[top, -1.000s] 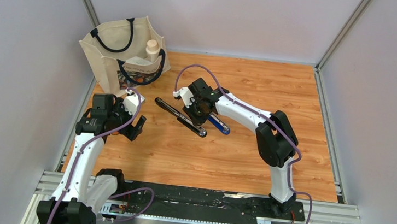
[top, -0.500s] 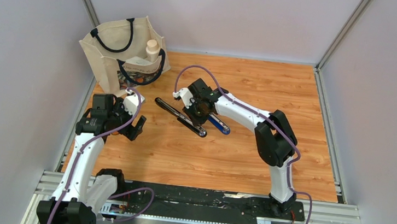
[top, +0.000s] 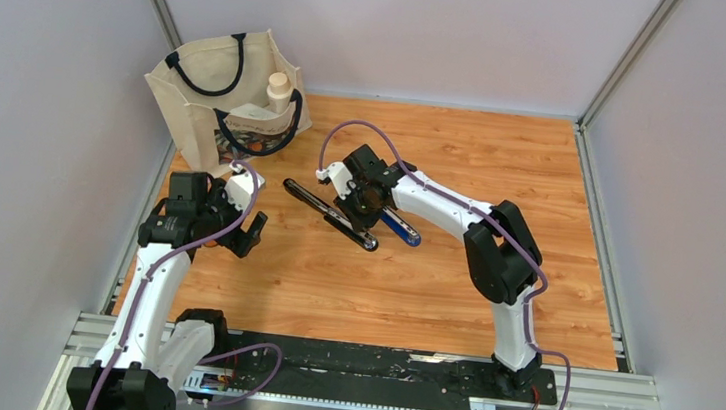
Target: Load the staples into the stapler
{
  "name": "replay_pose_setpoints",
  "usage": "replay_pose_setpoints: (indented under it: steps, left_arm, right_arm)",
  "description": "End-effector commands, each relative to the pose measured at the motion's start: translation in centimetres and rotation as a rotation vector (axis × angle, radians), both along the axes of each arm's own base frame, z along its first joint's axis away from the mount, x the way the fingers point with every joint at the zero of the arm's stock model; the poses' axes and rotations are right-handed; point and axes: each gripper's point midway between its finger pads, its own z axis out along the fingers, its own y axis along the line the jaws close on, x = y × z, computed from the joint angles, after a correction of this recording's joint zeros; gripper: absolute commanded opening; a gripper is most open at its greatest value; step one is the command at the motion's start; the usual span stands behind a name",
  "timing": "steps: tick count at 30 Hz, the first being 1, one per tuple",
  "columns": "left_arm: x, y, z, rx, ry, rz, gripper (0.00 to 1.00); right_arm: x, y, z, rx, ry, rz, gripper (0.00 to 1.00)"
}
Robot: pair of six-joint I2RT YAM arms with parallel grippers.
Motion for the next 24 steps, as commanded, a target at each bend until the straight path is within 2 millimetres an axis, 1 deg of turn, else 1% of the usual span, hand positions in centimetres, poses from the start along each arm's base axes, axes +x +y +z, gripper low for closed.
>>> replay_pose_setpoints:
  steps: [1,15,21,24]
  left_arm:
    - [0.56,-0.13,0.36,0.000,-0.035,-0.026,0.93]
    - [0.56,-0.12,0.33,0.000,-0.033,-0.026,0.93]
    - [0.58,-0.18,0.35,-0.001,-0.035,-0.028,0.93]
    - [0.56,-0.12,0.33,0.000,-0.033,-0.026,0.93]
  right_arm:
    - [0.52,0.44,0.04,0.005,-0.021,0.010,0.15]
    - [0.33,0.35,-0.75,-0.011,0.000,0.013,0.15]
    - [0.28,0.40,-0.75,-0.012,0.001,0.015,0.16]
    - [0.21,0.43,-0.69,-0.012,0.001,0.016,0.18]
